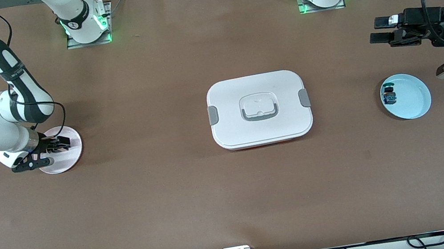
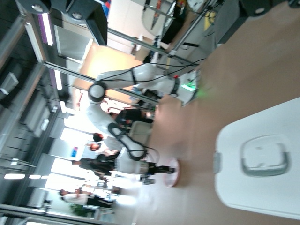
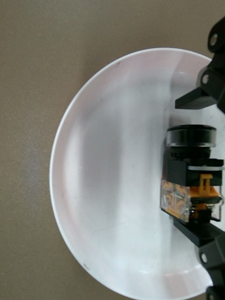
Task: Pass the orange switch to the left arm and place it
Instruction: 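Close the right gripper on the switch while the left gripper moves out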
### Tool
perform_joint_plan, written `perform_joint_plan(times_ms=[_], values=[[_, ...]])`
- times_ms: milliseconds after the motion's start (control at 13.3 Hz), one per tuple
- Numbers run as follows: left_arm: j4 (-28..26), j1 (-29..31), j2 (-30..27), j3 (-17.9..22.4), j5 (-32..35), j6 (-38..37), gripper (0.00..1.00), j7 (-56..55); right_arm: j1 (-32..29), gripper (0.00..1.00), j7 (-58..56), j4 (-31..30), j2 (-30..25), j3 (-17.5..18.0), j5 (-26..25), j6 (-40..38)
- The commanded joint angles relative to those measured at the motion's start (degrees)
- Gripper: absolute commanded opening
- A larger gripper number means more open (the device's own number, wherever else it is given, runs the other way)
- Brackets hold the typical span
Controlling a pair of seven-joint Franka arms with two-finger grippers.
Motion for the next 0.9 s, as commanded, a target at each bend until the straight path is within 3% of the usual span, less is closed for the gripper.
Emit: perform_joint_plan(times_ms=[0, 151, 226, 301, 603, 828], values=[[-3.26, -1.17, -0.7, -0.44, -4.7, 3.52, 1.0, 3.75, -0.43, 0.99, -0.55, -0.92, -0.6, 0.35, -0.31, 0.47], [-6.06, -3.54, -0.79, -0.44, -7.25, 7.22, 1.0, 6.74, -0.25, 0.96, -0.55, -0.92, -0.68, 0.35, -0.31, 0.38], [-6.77, -4.94, -0.79, -0.44, -7.78, 8.62, 1.0, 7.27, -0.16, 0.83, -1.16, -0.92, -0.69, 0.35, -0.4, -0.31], [-6.95, -6.17, -0.87, -0.44, -7.79, 9.94, 1.0, 7.36, -0.08, 0.58, -1.86, -0.83, -0.95, 0.35, -0.4, -1.54], [-6.96, -6.8, -0.79, -0.44, -7.88, 10.31, 1.0, 7.37, 0.1, 0.04, -1.95, -0.39, -2.26, 0.52, 0.04, -4.28], [-6.87, -6.89, -0.61, -0.44, -7.88, 10.31, 1.0, 7.37, 2.11, 0.01, -2.22, 1.88, -3.41, 0.96, 0.39, -9.69]])
